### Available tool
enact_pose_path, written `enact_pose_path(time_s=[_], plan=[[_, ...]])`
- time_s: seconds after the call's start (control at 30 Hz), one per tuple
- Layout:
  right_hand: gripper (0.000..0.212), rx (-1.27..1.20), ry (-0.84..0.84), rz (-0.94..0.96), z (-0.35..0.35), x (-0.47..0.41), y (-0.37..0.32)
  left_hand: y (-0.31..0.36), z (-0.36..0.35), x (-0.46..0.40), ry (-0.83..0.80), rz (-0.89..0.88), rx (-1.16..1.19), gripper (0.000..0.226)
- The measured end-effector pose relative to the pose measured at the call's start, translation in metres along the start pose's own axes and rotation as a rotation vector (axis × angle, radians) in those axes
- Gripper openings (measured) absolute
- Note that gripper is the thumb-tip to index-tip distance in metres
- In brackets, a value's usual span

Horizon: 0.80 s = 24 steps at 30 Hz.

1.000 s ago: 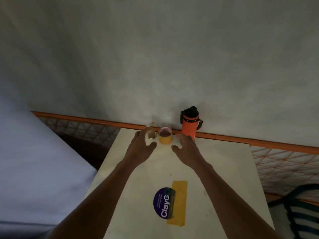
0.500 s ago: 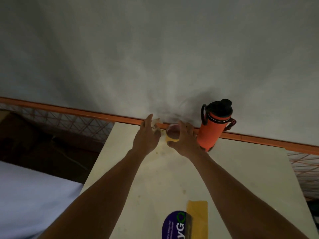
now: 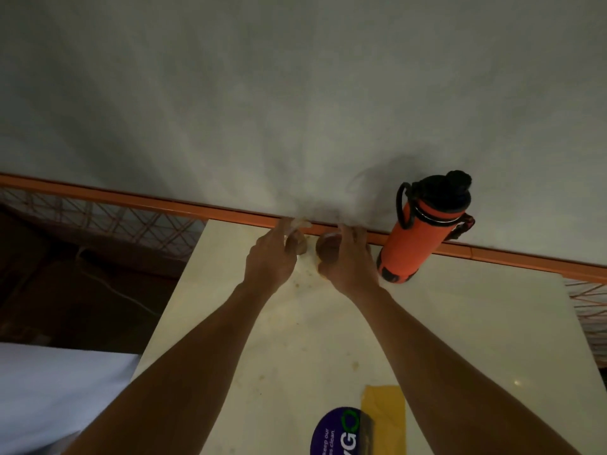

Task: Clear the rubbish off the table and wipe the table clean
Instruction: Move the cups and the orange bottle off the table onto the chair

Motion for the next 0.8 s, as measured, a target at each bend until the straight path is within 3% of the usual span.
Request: enact_pose_path(time_s=[0.2,0.43,0.8], plan=[[0.099,-0.091,0.003,0.012,0.014,0.056,0.0,0.003,0.018,0.047,0.006,0.003,0.044,0.021],[0.092,-0.237,0.074,-0.029,0.049,0.154,0.006,0.021,0.039,0.135,-0.011,-0.02,0.144,0.032],[0.097,-0.326,0.131,-0.065,0.09,0.309,0.008,0.067,0.064,0.271,-0.046,-0.185,0.358,0.027]])
Point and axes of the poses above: each hand's wrist, its own x-axis away from the middle knuckle, its own z-axis out of the back of the hand, y = z × x, the point moved 7 cm from there along -x, towards the middle knuckle, and after that the axes turned 6 degrees about x, right-handed, at the moved point
